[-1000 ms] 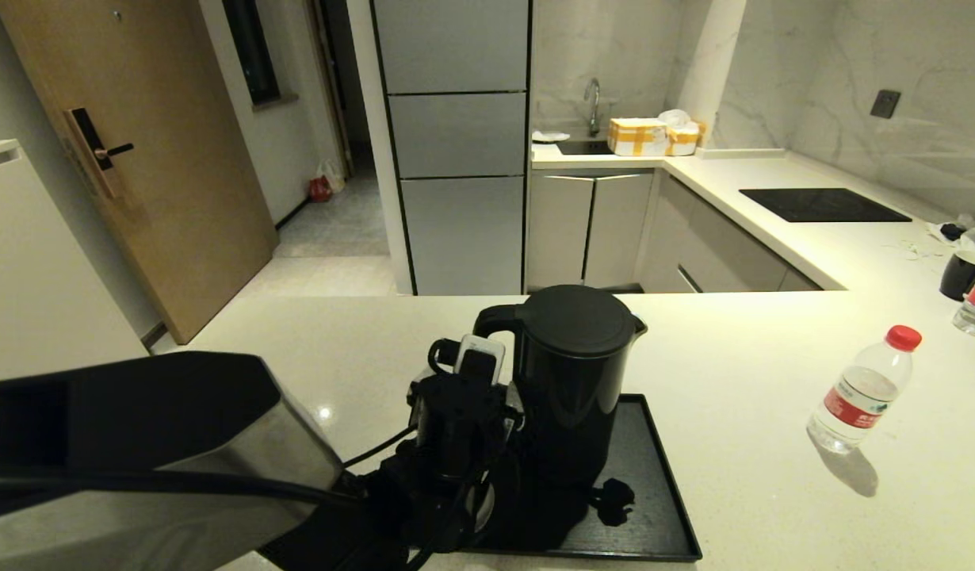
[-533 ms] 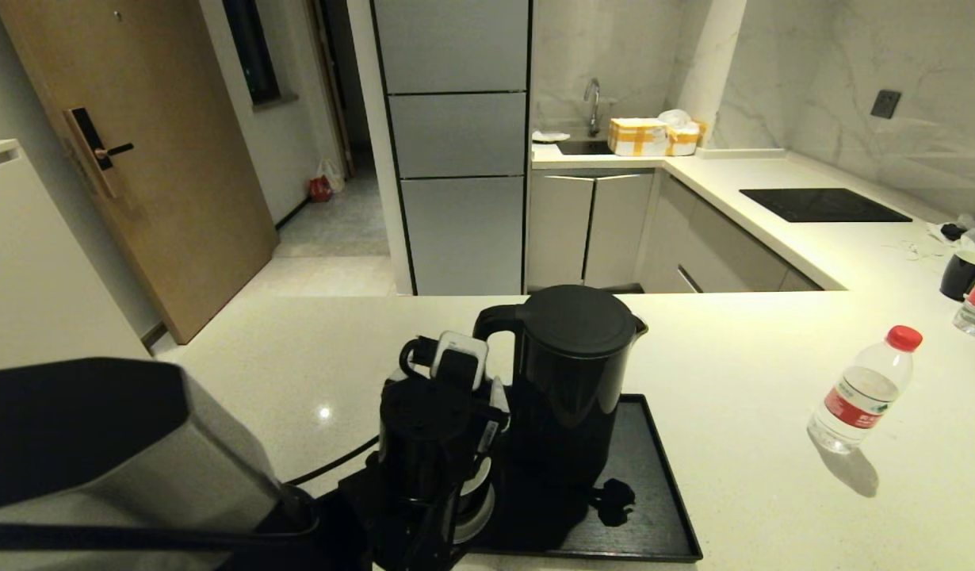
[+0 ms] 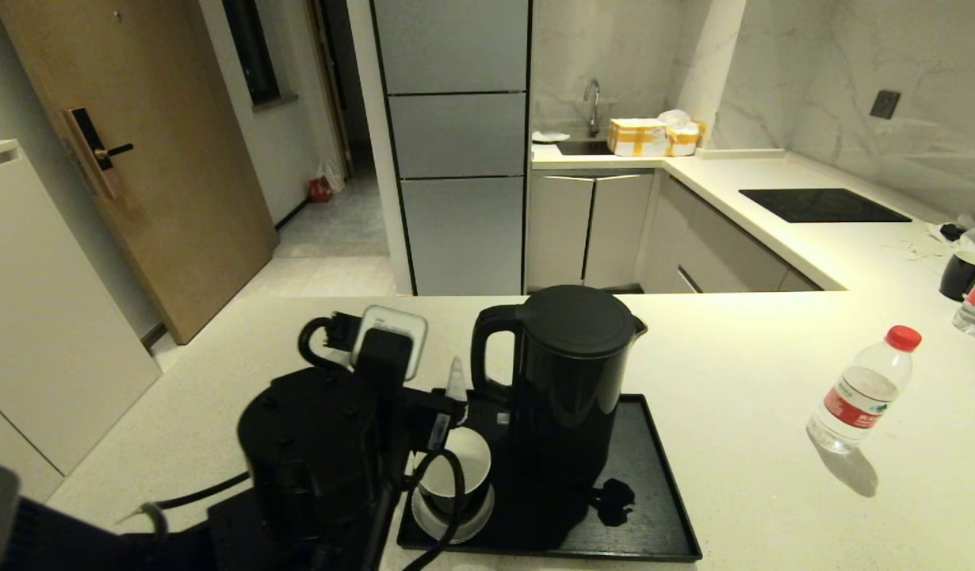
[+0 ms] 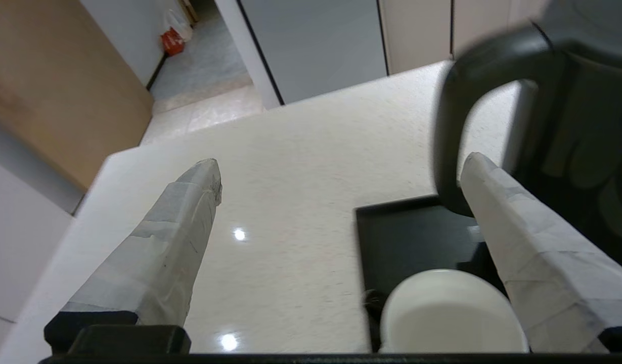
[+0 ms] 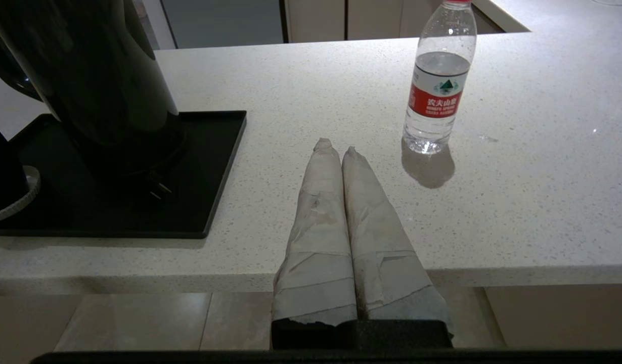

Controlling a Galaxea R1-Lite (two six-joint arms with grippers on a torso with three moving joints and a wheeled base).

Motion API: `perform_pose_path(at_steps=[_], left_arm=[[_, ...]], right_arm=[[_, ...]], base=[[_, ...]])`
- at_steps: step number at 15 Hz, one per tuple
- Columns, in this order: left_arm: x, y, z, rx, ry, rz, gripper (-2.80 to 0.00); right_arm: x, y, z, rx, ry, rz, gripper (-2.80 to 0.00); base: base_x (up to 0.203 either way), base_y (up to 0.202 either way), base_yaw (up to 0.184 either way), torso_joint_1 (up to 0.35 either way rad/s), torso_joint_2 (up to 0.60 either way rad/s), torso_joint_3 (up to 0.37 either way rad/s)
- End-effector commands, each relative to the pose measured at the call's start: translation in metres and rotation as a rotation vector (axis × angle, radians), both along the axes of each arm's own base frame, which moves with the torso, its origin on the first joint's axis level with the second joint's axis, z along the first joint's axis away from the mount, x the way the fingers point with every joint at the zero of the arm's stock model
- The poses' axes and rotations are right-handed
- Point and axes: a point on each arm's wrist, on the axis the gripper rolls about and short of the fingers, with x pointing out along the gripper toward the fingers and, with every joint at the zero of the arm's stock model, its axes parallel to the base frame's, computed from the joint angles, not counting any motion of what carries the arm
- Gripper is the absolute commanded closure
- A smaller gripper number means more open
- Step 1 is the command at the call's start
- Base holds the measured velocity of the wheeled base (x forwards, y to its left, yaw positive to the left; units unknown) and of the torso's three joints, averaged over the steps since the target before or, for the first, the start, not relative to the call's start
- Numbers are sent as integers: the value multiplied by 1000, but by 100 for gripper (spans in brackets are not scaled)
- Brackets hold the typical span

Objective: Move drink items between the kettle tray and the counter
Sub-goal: Return the bottled water to its original position

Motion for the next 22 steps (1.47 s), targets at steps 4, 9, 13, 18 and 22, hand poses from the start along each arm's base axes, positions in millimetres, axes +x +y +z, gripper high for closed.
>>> perform_pose_path(at_steps=[4, 9, 13, 18, 22], left_arm=[[-44, 60, 54, -72, -68, 31, -280], [-64, 106, 64, -42, -64, 111, -280], [-96, 160, 80, -62, -103, 251, 0], [-148, 208, 78, -44, -67, 440, 0], [-199, 229, 92, -68, -8, 482, 0]], right_arm=[[0, 0, -1, 0, 3, 0, 0], [0, 0, -1, 0, 3, 2, 0], [0, 0, -1, 0, 3, 2, 0], [0, 0, -1, 0, 3, 0, 0], [0, 0, -1, 0, 3, 2, 0]], base=[[0, 0, 0, 0, 0, 0], [0, 0, 0, 0, 0, 0], [0, 0, 0, 0, 0, 0], [0, 0, 0, 0, 0, 0], [0, 0, 0, 0, 0, 0]])
